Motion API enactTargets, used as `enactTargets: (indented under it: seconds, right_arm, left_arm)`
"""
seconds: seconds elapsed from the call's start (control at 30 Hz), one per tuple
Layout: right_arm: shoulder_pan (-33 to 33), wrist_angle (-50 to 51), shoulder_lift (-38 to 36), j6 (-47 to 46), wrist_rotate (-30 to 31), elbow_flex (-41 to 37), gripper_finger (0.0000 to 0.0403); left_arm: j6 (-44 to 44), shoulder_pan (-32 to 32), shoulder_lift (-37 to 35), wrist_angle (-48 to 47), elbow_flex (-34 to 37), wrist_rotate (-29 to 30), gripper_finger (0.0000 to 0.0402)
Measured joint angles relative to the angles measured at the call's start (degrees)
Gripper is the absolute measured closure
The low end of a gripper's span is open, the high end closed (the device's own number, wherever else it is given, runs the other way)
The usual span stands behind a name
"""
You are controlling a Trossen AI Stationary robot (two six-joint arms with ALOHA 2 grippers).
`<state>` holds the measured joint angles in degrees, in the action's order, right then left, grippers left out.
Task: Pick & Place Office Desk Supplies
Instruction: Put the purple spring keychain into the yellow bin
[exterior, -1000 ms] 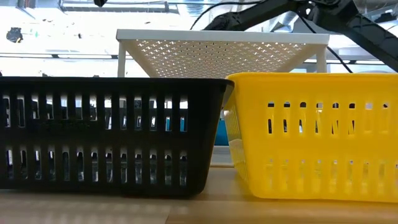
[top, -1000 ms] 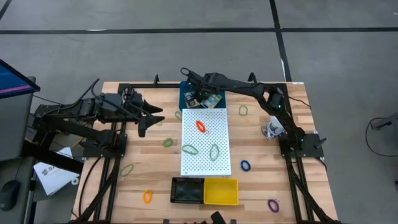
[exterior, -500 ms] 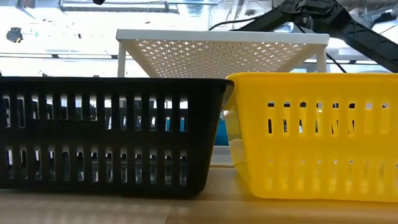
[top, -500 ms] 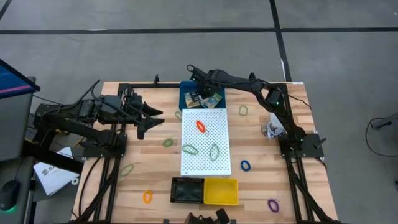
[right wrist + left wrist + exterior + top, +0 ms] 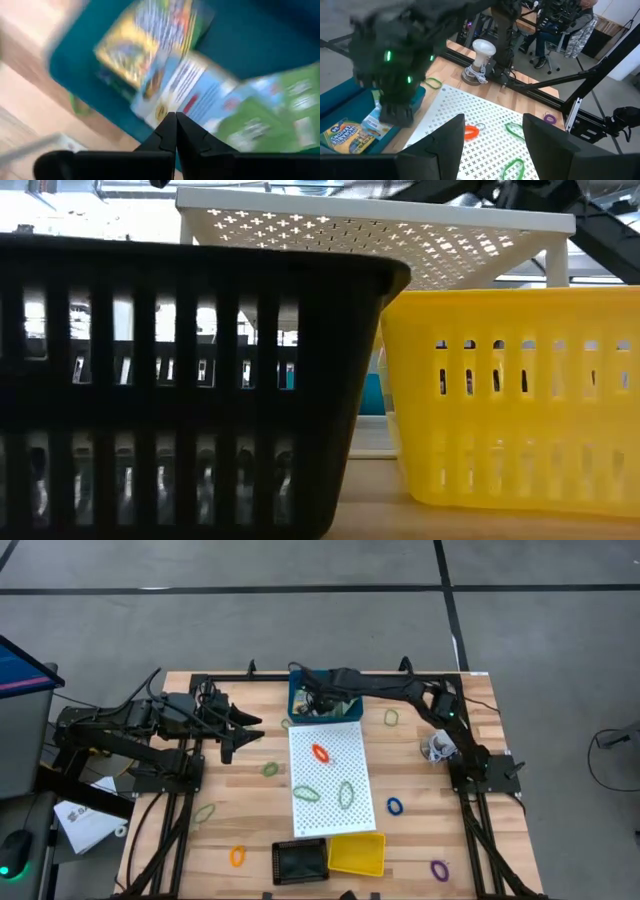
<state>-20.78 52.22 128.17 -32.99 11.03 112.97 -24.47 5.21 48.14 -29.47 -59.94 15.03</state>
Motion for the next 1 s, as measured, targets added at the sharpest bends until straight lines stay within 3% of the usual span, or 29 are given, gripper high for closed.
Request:
enactTargets:
  seconds: [0.17, 0.43, 0.7, 1.0]
  right_arm:
    - [-1.4, 0.3, -3.7, 0.5, 5.4, 0.0, 0.0403]
    - [-0.7, 3.1, -11.4, 2.7, 2.4, 0.0, 0.0403]
    - [9.4, 9.9, -19.0, 3.0, -5.7, 0.0, 0.0403]
    - [20.7, 11.1, -19.1, -3.1, -4.5, -0.8, 0.0403]
  left_arm:
    - [0.1, 0.0, 0.0, 0.1, 0.0, 0.0, 0.0207]
    - [0.2, 0.0, 0.0, 0.1, 0.0, 0.0, 0.0207]
    - [-0.4, 0.0, 0.0, -1.9, 0.0, -0.2, 0.0207]
    - [-3.0, 1.9, 2.5, -6.3, 0.0, -0.2, 0.0207]
